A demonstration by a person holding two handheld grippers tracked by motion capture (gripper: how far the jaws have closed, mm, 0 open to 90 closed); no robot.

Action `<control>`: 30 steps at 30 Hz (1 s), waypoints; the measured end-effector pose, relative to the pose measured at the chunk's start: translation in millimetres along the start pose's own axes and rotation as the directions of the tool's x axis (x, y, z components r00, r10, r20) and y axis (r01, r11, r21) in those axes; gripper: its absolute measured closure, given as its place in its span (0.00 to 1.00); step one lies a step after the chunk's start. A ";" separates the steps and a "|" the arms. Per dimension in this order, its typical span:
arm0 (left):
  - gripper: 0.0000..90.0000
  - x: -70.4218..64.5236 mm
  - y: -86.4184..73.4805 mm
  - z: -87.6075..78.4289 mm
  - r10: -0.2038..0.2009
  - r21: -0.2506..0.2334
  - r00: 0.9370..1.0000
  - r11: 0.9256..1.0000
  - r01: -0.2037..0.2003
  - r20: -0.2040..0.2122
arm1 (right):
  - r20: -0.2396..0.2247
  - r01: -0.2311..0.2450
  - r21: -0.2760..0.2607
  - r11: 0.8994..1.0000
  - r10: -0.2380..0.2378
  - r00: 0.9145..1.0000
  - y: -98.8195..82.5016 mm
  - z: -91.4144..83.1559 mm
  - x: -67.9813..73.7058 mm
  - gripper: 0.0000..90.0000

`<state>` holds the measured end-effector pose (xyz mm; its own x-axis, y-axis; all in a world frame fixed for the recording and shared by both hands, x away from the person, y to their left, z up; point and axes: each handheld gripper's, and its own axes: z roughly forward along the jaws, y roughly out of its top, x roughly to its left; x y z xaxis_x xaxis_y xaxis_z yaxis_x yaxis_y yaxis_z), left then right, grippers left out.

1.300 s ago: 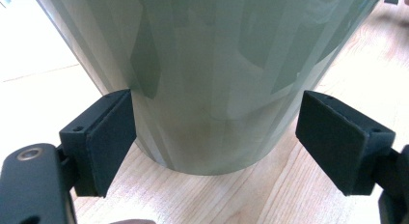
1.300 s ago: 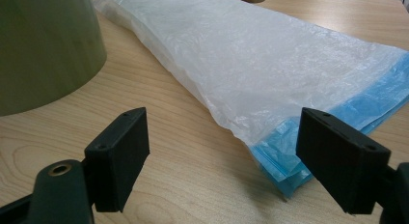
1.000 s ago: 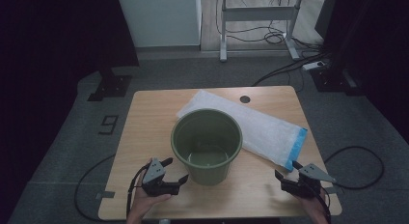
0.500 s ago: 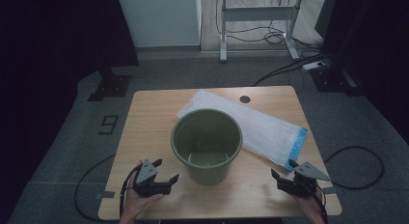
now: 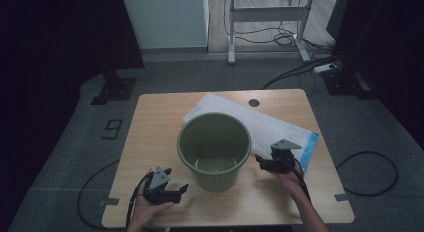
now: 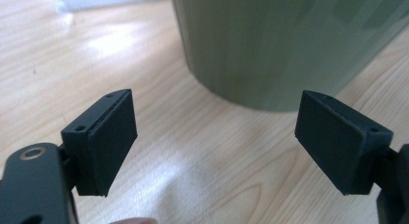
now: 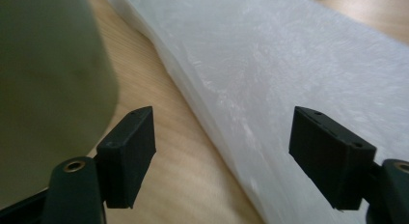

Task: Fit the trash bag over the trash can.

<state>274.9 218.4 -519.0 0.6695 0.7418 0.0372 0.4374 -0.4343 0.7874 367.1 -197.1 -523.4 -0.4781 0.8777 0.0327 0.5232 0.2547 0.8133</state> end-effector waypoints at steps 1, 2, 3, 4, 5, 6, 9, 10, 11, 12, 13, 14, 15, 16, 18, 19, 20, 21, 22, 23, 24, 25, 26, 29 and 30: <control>0.16 -0.2 -1.9 2.0 0.005 0.012 1.000 1.000 -0.005 0.001 | 0.004 -0.002 0.011 1.000 0.001 1.000 1.1 4.8 -0.2 0.32; 0.16 -0.4 -3.1 3.5 0.009 0.024 1.000 1.000 -0.009 -0.002 | 0.004 -0.005 0.023 1.000 0.005 1.000 1.8 11.4 -1.0 0.36; 0.16 -0.1 -4.0 4.7 0.014 0.035 1.000 0.999 -0.014 -0.006 | 0.000 -0.011 0.032 0.999 0.011 1.000 1.8 15.5 -1.5 0.39; 0.16 0.4 -4.4 5.2 0.016 0.041 1.000 0.999 -0.016 -0.009 | -0.001 -0.008 0.039 0.999 0.008 1.000 1.7 18.8 -1.6 0.43; 0.16 1.5 -5.1 5.6 0.014 0.044 1.000 0.999 -0.013 -0.013 | 0.005 -0.001 0.047 0.999 0.000 1.000 1.6 20.7 -1.3 0.46; 0.16 3.7 -5.5 4.8 0.010 0.044 1.000 0.999 -0.009 -0.012 | 0.007 0.009 0.061 0.998 -0.010 1.000 1.6 23.6 -1.3 0.49; 0.16 10.8 -6.7 1.4 -0.020 0.022 1.000 1.000 0.020 -0.003 | -0.012 0.021 0.102 0.995 -0.020 1.000 1.4 28.1 0.3 0.49; 0.16 12.4 -7.0 0.5 -0.025 0.018 1.000 1.000 0.025 -0.001 | -0.001 0.030 0.118 0.993 -0.031 1.000 0.8 29.4 1.5 0.49; 0.16 14.7 -7.7 -0.4 -0.032 0.012 0.999 0.999 0.032 -0.002 | 0.008 0.030 0.126 0.992 -0.031 0.999 0.3 30.1 2.3 0.50; 0.16 16.1 -8.2 -1.0 -0.037 0.011 0.999 0.999 0.037 -0.004 | 0.024 0.033 0.139 0.990 -0.036 0.999 -0.6 30.6 3.2 0.52; 0.16 17.3 -8.6 -1.5 -0.040 0.008 0.999 0.999 0.040 -0.004 | 0.042 0.035 0.148 0.988 -0.042 0.998 -1.8 30.9 3.8 0.56; 0.16 18.3 -8.8 -2.0 -0.042 0.008 0.999 0.999 0.042 -0.005 | 0.062 0.033 0.159 0.987 -0.043 0.997 -3.2 31.0 3.9 0.60; 0.16 19.2 -8.9 -2.8 -0.045 0.007 0.999 0.999 0.045 -0.008 | 0.068 0.018 0.150 0.988 -0.029 0.997 -4.7 29.7 2.8 0.68; 0.16 19.5 -8.9 -3.4 -0.046 0.005 0.999 0.999 0.047 -0.010 | 0.075 -0.003 0.141 0.990 -0.007 0.997 -6.4 28.0 0.4 0.75; 0.17 20.2 -8.8 -4.8 -0.054 0.001 0.998 0.999 0.054 -0.012 | 0.084 -0.034 0.131 0.991 0.023 0.996 -9.5 24.9 -3.2 0.87; 0.17 20.6 -8.9 -5.7 -0.058 -0.003 0.998 0.998 0.058 -0.013 | 0.083 -0.043 0.126 0.991 0.033 0.996 -11.2 23.1 -5.0 0.92; 0.17 20.8 -8.8 -6.2 -0.061 -0.004 0.998 0.998 0.061 -0.016 | 0.098 -0.054 0.123 0.991 0.042 0.994 -14.7 18.6 -7.6 0.96; 0.17 21.7 -8.9 -7.4 -0.067 -0.004 0.998 0.998 0.067 -0.022 | 0.104 -0.067 0.121 0.990 0.055 0.993 -17.3 15.2 -9.5 0.98; 0.17 21.9 -9.0 -7.8 -0.070 -0.003 0.997 0.998 0.070 -0.025 | 0.111 -0.116 0.115 0.987 0.103 0.988 -25.4 4.0 -13.6 0.98; 0.17 21.9 -9.2 -8.2 -0.072 -0.004 0.997 0.997 0.072 -0.027 | 0.112 -0.132 0.111 0.985 0.119 0.987 -30.0 -2.0 -15.1 0.99; 0.17 22.1 -9.3 -8.6 -0.073 -0.004 0.997 0.997 0.073 -0.027 | 0.114 -0.140 0.108 0.984 0.127 0.985 -35.1 -8.7 -16.3 0.99; 0.17 22.3 -9.3 -9.2 -0.076 -0.006 0.997 0.997 0.075 -0.028 | 0.119 -0.147 0.104 0.984 0.134 0.984 -40.5 -15.8 -17.3 0.99; 0.17 22.6 -9.3 -9.6 -0.079 -0.008 0.997 0.997 0.079 -0.026 | 0.127 -0.145 0.098 0.985 0.132 0.983 -48.1 -25.5 -18.8 0.99; 0.17 22.7 -9.2 -9.7 -0.089 -0.007 0.996 0.996 0.089 -0.027 | 0.158 -0.128 0.108 0.986 0.111 0.981 -69.8 -58.1 -22.8 0.99; 0.17 22.1 -9.3 -9.8 -0.090 -0.005 0.996 0.996 0.090 -0.028 | 0.159 -0.138 0.101 0.985 0.121 0.980 -76.4 -67.7 -24.6 0.99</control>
<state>279.7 243.9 -519.5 0.6105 0.7919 -0.0162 0.4929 -0.3638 0.7904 291.1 -265.6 -547.1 -0.2931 0.9553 0.0386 0.6531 0.1705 0.7378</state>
